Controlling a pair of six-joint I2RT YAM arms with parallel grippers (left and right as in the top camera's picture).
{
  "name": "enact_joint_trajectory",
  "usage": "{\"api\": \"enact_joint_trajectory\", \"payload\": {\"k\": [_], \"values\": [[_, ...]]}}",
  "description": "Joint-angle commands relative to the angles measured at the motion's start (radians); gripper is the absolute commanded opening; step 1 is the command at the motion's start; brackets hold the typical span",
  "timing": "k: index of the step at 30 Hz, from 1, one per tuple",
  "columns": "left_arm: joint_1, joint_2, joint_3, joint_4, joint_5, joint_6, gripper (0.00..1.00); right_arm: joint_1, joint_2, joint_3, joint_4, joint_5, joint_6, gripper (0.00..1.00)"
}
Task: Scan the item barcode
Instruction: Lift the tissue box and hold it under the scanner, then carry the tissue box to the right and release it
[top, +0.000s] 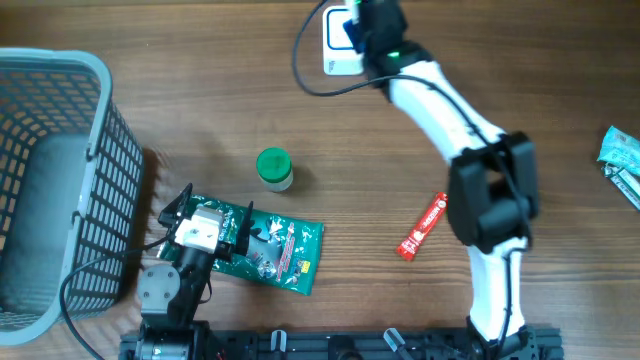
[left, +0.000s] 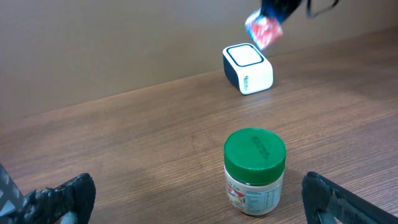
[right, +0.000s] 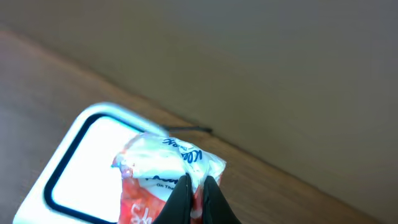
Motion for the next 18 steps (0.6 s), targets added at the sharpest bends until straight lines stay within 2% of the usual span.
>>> {"api": "enact_joint_trajectory", "payload": {"k": [1, 4, 7, 9, 11, 14, 16, 18], "values": [[-0.003, -0.007, -0.003, -0.004, 0.013, -0.006, 1.00, 0.056, 0.068, 0.039, 0.014, 0.142, -0.131, 0.04], [-0.003, -0.007, -0.003, -0.004, 0.013, -0.006, 1.00, 0.066, 0.071, 0.039, 0.030, 0.193, -0.103, 0.04], [-0.003, -0.007, -0.004, -0.004, 0.013, -0.006, 1.00, 0.069, 0.070, 0.095, -0.046, 0.401, -0.101, 0.04], [-0.003, -0.007, -0.004, -0.003, 0.013, -0.006, 1.00, 0.060, 0.067, 0.122, -0.137, 0.622, -0.015, 0.04], [-0.003, -0.007, -0.004, -0.003, 0.013, -0.006, 1.00, 0.031, 0.066, 0.122, -0.267, 0.764, 0.158, 0.04], [-0.003, -0.007, -0.004, -0.004, 0.013, -0.006, 1.00, -0.084, 0.066, 0.122, -0.715, 0.735, 0.639, 0.04], [-0.003, -0.007, -0.004, -0.004, 0.013, -0.006, 1.00, -0.251, 0.066, 0.122, -1.025, 0.526, 0.991, 0.04], [-0.003, -0.007, -0.004, -0.003, 0.013, -0.006, 1.00, -0.398, 0.066, 0.122, -1.104, 0.322, 1.094, 0.04]]}}
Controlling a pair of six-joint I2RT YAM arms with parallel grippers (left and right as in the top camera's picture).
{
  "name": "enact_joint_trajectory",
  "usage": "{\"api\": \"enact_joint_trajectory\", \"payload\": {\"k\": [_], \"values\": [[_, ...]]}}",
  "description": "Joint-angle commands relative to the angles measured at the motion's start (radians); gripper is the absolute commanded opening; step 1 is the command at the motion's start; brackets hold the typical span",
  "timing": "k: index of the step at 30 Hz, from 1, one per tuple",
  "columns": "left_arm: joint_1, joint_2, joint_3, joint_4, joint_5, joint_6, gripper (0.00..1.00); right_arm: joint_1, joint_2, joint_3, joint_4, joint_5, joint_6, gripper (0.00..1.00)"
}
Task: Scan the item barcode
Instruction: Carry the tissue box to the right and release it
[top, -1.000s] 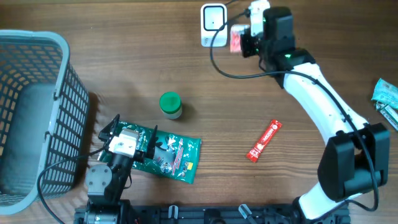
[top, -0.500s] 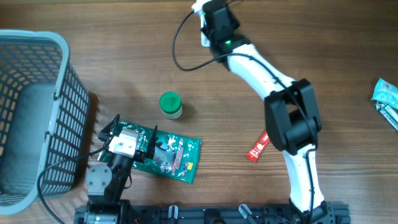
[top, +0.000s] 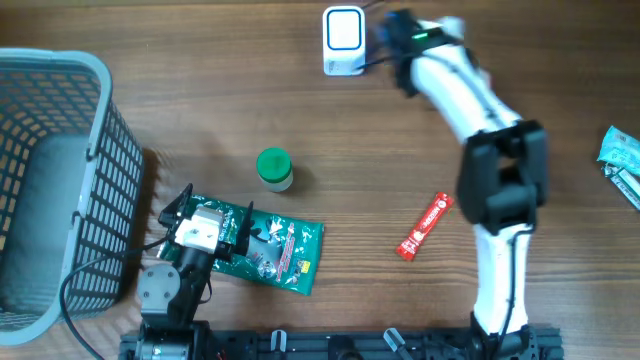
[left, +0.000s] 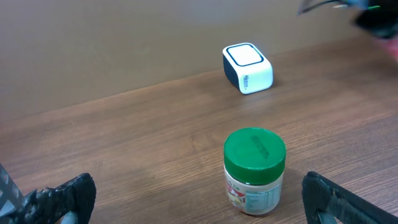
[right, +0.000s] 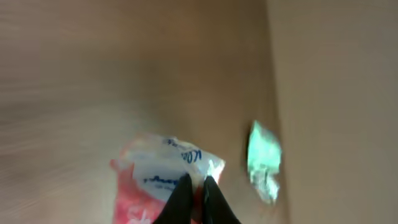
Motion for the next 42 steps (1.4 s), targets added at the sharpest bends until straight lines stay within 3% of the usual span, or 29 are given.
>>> {"api": "enact_joint_trajectory", "payload": {"k": [1, 5, 9, 10, 11, 12, 15, 18, 23, 27, 28, 29, 31, 32, 33, 42], "values": [[-0.003, -0.007, -0.004, -0.003, 0.013, -0.006, 1.00, -0.236, 0.002, 0.003, -0.071, -0.313, 0.349, 0.04], [-0.003, -0.007, -0.004, -0.003, 0.013, -0.006, 1.00, -0.464, 0.002, 0.003, -0.106, -0.425, 0.334, 0.04], [-0.003, -0.007, -0.004, -0.003, 0.013, -0.006, 1.00, -0.567, -0.051, 0.003, -0.116, -0.455, 0.241, 0.06], [-0.003, -0.007, -0.004, -0.003, 0.013, -0.006, 1.00, -0.583, -0.098, 0.003, -0.105, -0.538, 0.240, 0.27], [-0.003, -0.007, -0.004, -0.003, 0.013, -0.006, 1.00, -0.592, -0.154, 0.003, -0.098, -0.603, 0.240, 0.58], [-0.003, -0.007, -0.003, -0.003, 0.013, -0.006, 1.00, -0.596, -0.235, 0.003, -0.097, -0.655, 0.240, 1.00], [-0.003, -0.007, -0.004, -0.003, 0.013, -0.006, 1.00, -0.590, -0.462, 0.003, -0.141, -0.809, 0.239, 1.00], [-0.003, -0.007, -0.004, -0.003, 0.013, -0.006, 1.00, -0.554, -0.647, 0.003, -0.203, -1.157, 0.152, 1.00], [-0.003, -0.007, -0.004, -0.003, 0.013, -0.006, 1.00, -0.325, -0.690, -0.067, -0.439, -1.233, 0.112, 1.00], [-0.003, -0.007, -0.004, -0.003, 0.013, -0.006, 1.00, 0.013, -0.689, -0.496, -0.111, -1.248, 0.283, 1.00], [-0.003, -0.007, -0.004, -0.003, 0.013, -0.006, 1.00, 0.068, -0.686, -0.622, 0.011, -1.248, 0.342, 0.95], [-0.003, -0.007, -0.003, -0.003, 0.013, -0.006, 1.00, 0.105, -0.681, -0.727, 0.101, -1.248, 0.407, 0.87], [-0.003, -0.007, -0.004, -0.003, 0.013, -0.006, 1.00, 0.127, -0.673, -0.857, 0.211, -1.248, 0.469, 0.85], [-0.003, -0.007, -0.004, -0.003, 0.013, -0.006, 1.00, 0.128, -0.673, -0.920, 0.243, -1.244, 0.508, 0.77], [-0.003, -0.007, -0.003, -0.003, 0.013, -0.006, 1.00, 0.128, -0.673, -0.970, 0.261, -1.222, 0.562, 0.74], [-0.003, -0.007, -0.004, -0.003, 0.013, -0.006, 1.00, 0.128, -0.673, -1.014, 0.250, -0.958, 0.629, 0.74]]}}
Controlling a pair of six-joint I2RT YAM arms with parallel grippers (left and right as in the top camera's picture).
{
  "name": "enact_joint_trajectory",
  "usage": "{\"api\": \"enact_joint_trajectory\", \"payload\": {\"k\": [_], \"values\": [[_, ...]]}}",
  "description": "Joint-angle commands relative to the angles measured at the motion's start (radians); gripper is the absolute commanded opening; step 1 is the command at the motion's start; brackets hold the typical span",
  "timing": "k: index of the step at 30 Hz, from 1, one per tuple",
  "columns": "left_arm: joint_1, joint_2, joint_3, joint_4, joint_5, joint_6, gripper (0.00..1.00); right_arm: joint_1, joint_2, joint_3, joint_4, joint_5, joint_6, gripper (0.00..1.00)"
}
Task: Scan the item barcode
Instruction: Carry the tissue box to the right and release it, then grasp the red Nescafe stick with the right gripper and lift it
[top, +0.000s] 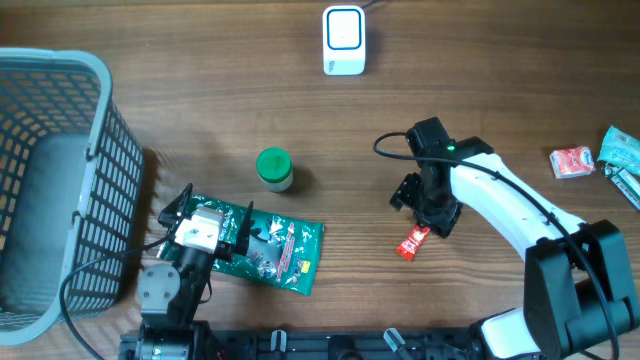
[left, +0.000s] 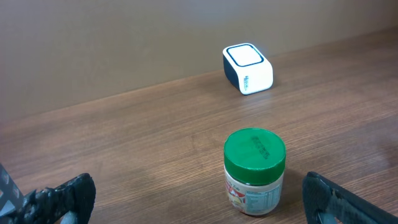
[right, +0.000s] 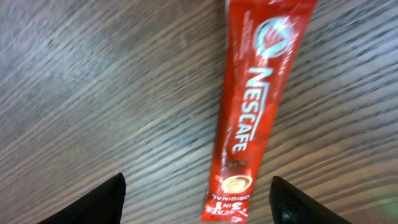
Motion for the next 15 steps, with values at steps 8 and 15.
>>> {"api": "enact_joint_trajectory", "payload": {"k": [8, 15], "values": [[-0.003, -0.007, -0.003, -0.003, 0.013, -0.006, 1.00, 0.002, -0.003, -0.122, 0.138, 0.037, 0.066, 0.51], [-0.003, -0.007, -0.003, -0.003, 0.013, -0.006, 1.00, 0.002, -0.003, -0.240, 0.332, 0.008, 0.086, 0.04]]}}
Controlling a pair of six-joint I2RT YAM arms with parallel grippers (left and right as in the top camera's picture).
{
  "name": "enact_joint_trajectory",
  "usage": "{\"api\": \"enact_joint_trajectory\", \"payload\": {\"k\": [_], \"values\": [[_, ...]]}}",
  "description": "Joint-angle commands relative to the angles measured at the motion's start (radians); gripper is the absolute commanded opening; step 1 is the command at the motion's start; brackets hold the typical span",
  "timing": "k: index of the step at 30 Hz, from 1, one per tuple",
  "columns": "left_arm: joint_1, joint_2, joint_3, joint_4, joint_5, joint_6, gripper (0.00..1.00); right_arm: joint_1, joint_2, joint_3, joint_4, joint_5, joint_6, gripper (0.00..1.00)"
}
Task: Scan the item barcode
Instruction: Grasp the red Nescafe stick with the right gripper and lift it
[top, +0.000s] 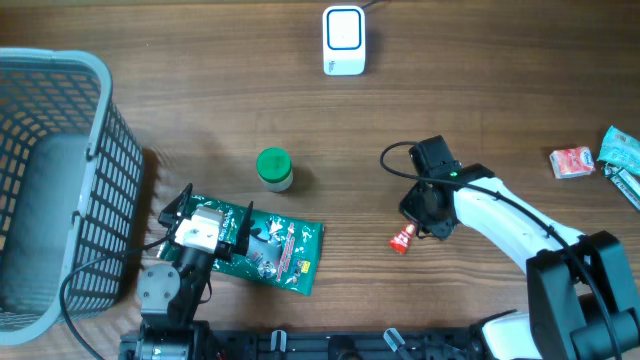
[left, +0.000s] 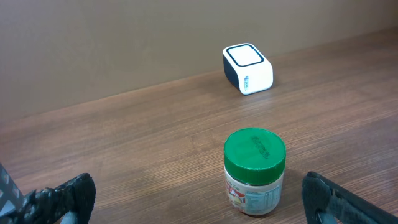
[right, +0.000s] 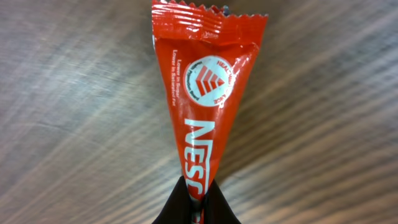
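A red Nescafe stick sachet (right: 202, 99) is pinched between the fingers of my right gripper (right: 195, 200), its free end pointing away over the wood; overhead the red sachet (top: 401, 239) shows just left of the right gripper (top: 420, 222). The white barcode scanner (top: 343, 40) stands at the table's far edge, also seen as the scanner (left: 247, 68). My left gripper (top: 205, 232) rests open at the front left on a green packet (top: 275, 255), with its fingers (left: 59, 198) spread wide either side of a green-lidded jar (left: 254, 169).
A grey wire basket (top: 55, 180) fills the left side. The green-lidded jar (top: 274, 168) stands mid-table. A small red-white packet (top: 571, 161) and a teal packet (top: 620, 148) lie at the right edge beside another item.
My right gripper was open above the flat red sachet; now it is shut on the sachet, whose free end sticks out ahead of the fingers. The left arm is unchanged.
My right gripper held a red-white packet over the scanner, then away to its right. Later that packet lay at the right edge and the gripper stood open over the red sachet. Now it is shut on the sachet.
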Motion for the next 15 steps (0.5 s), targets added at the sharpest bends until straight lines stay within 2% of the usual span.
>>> {"api": "enact_joint_trajectory", "payload": {"k": [1, 4, 10, 13, 15], "values": [[-0.003, -0.007, -0.004, -0.003, 0.013, -0.006, 1.00, 0.002, 0.050, -0.047, 0.082, -0.059, -0.035, 0.04], [-0.003, -0.007, -0.004, -0.003, 0.013, -0.006, 1.00, 0.002, 0.028, -0.032, 0.179, -0.175, -0.147, 0.04], [-0.003, -0.007, -0.004, -0.004, 0.013, -0.006, 1.00, 0.002, -0.059, -0.028, 0.526, -0.451, -0.454, 0.04], [-0.003, -0.007, -0.004, -0.004, 0.013, -0.006, 1.00, 0.002, -0.097, -0.029, 0.666, -0.531, -0.509, 0.04], [-0.003, -0.007, -0.004, -0.004, 0.013, -0.006, 1.00, 0.002, -0.096, -0.029, 0.740, -0.456, -0.509, 0.04]]}}
